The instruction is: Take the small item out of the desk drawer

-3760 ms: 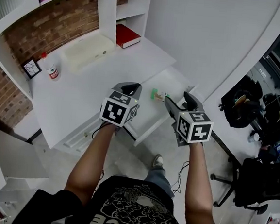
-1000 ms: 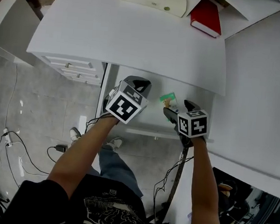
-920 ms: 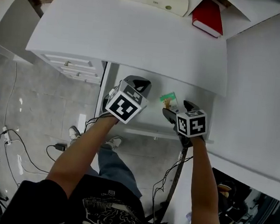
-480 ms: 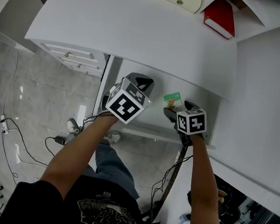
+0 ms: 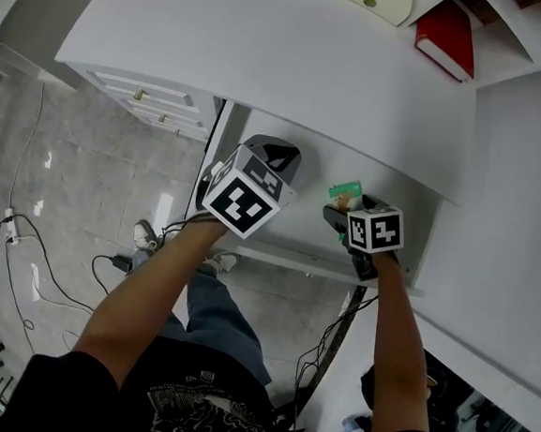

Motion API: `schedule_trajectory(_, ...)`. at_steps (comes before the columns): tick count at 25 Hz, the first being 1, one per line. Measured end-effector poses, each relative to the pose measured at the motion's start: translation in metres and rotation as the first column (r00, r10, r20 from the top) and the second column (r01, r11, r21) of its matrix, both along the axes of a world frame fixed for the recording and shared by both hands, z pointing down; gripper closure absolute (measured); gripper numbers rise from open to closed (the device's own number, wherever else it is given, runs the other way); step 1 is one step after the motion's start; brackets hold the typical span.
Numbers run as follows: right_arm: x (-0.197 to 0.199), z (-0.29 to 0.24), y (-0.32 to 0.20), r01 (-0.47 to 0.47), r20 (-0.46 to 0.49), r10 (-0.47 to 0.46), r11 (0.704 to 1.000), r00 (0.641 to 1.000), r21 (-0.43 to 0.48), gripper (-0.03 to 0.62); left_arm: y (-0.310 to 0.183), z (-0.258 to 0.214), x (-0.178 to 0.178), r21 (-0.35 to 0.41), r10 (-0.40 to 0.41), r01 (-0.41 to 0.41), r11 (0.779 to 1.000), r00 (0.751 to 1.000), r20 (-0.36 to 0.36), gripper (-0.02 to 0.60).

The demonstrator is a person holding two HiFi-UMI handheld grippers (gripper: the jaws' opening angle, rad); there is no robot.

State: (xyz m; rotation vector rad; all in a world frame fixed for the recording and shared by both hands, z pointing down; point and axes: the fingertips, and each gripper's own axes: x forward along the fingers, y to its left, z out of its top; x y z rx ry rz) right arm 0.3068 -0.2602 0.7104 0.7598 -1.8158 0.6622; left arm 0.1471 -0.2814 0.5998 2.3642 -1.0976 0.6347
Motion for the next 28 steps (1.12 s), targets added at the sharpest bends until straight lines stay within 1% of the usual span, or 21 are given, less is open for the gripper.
schedule_trajectory(10, 0.003, 0.008, -0.002, 0.011, -0.074, -0.010, 1.000, 0.997, 0.007, 0.184, 0.007, 0.004, -0.006, -0.006, -0.003, 0.003, 1.000, 1.000, 0.021, 0.580)
schedule_trajectory(14, 0.002, 0.009, -0.002, 0.008, -0.072, -0.007, 1.000, 0.997, 0.006, 0.188, 0.009, 0.002, -0.013, -0.008, -0.013, 0.013, 1.000, 0.999, 0.031, 0.580)
schedule_trajectory(16, 0.003, 0.008, -0.001, 0.003, -0.069, -0.002, 1.000, 0.998, 0.006, 0.211, 0.011, 0.000, -0.015, -0.006, -0.015, 0.015, 1.000, 0.999, 0.036, 0.580)
schedule_trajectory(17, 0.004, 0.008, -0.001, -0.002, -0.068, 0.002, 1.000, 0.998, 0.005, 0.236, 0.012, -0.001, -0.016, -0.005, -0.017, 0.017, 1.000, 0.999, 0.038, 0.580)
schedule_trajectory(18, 0.004, 0.008, -0.001, -0.007, -0.067, 0.008, 1.000, 0.998, 0.005, 0.243, 0.014, -0.003, -0.017, -0.005, -0.020, 0.021, 1.000, 0.999, 0.038, 0.580)
schedule_trajectory(22, 0.001, 0.004, 0.001, -0.018, -0.055, 0.018, 1.000, 0.998, 0.001, 0.246, 0.018, -0.014, -0.027, -0.006, -0.037, 0.037, 0.999, 0.999, 0.038, 0.580)
schedule_trajectory(28, -0.010, -0.021, 0.007, -0.040, -0.022, 0.041, 0.998, 0.999, 0.051, 0.246, 0.029, -0.033, -0.045, 0.006, -0.045, 0.044, 0.999, 0.998, 0.053, 0.580)
